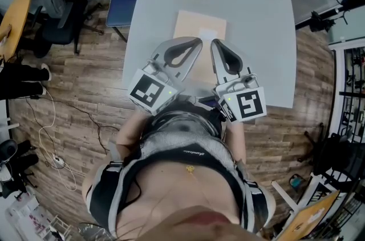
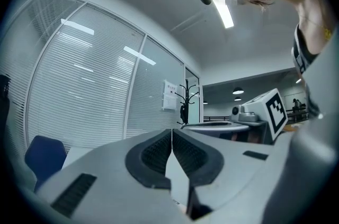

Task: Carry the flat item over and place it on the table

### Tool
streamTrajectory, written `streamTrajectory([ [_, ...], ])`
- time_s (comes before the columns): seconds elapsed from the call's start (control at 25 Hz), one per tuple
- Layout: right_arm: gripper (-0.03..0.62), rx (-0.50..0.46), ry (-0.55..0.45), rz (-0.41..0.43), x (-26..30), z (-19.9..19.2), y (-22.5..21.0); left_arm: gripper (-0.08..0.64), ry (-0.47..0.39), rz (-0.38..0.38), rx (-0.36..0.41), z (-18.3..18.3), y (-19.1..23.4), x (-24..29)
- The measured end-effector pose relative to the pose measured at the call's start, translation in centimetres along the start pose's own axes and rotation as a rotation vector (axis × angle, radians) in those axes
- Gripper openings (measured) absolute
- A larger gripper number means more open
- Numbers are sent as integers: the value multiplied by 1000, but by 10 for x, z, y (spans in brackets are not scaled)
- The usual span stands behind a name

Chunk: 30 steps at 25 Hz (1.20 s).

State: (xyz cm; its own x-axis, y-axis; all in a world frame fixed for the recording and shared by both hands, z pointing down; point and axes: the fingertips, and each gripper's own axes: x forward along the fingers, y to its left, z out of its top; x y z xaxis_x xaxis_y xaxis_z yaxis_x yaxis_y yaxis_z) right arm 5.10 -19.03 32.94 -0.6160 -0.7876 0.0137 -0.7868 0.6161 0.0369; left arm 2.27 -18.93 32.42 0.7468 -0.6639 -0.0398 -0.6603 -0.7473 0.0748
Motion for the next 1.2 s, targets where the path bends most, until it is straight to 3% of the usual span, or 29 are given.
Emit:
streamTrajectory([
  [0.44, 3, 9, 12, 12, -2, -1, 1, 12, 46, 3, -12, -8, -1, -3],
  [1.2, 3, 8, 29, 15, -1, -3, 5, 12, 33, -2, -8, -6, -3, -6],
])
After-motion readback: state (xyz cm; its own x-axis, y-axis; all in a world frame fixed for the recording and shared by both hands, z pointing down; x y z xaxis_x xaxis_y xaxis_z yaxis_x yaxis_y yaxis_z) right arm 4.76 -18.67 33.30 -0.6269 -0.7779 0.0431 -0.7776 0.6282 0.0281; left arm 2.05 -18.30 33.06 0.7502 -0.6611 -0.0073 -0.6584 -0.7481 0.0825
